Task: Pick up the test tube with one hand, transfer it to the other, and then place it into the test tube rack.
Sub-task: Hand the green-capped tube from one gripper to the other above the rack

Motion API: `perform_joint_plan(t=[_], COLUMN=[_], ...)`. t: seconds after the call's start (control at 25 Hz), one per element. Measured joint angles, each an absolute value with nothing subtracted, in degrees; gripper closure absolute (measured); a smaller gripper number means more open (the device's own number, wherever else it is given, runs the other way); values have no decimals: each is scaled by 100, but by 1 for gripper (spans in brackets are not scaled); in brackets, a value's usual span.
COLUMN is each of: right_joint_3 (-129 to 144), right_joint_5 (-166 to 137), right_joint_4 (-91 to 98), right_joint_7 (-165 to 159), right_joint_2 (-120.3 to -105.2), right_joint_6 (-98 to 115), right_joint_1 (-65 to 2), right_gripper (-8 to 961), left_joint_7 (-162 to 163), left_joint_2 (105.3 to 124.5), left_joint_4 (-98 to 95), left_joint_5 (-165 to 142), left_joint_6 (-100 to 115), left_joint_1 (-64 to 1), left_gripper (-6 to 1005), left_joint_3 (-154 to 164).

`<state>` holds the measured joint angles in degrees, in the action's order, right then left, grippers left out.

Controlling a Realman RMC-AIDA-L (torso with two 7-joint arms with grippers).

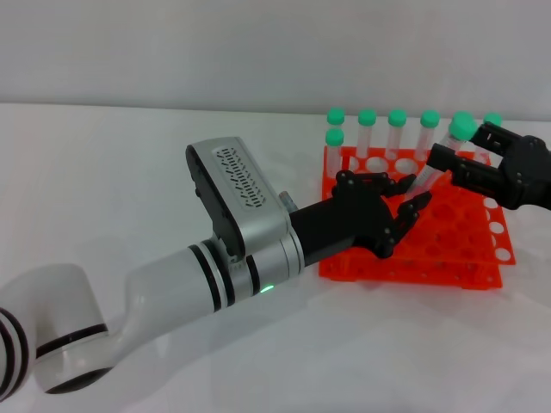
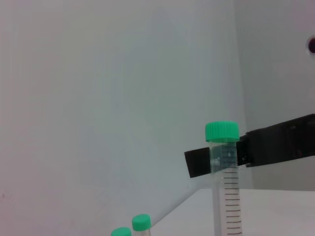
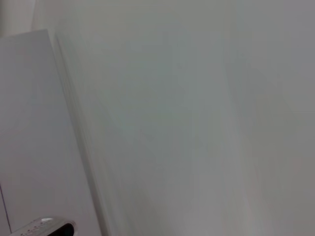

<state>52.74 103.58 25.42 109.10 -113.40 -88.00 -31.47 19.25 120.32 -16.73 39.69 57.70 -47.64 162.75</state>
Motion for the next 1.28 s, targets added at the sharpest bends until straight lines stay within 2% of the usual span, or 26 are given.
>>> perform_joint_plan(t=[0.24,0.48,0.68,0.88,1.28], right_joint_3=[5255,5207,5205,5205,5191], right_joint_5=[10358,10407,10429,10471,10528], right_joint_4=[2539,2564,2563,2548,2578], right_joint_7=[10966,11063,11078,11125,11133], right_joint_2=[-11397,-11428,-11427,-11432,-11438], right_joint_6=[-8650,-8619,-8623,-8639,-8651], right_joint_1=[-3162,-3098,-3078,-3068,-3067], right_gripper=[213,430,659,758,757], left_joint_7=[1924,1924,1922,1726,965], left_joint_2=[12033,12031,12026,12031,12043], left_joint_4=[-1679,-1679,-1677,-1684,-1696], left_joint_5=[3973,3974,3961,3941,3929], left_joint_6=[5770,5770,5772,5712,5454], left_joint_1=[-4760,-4747,-4747,-4753,-4745], left_gripper=[775,773,772,770,766], left_joint_3=[16285,16286,16286,16255,16237])
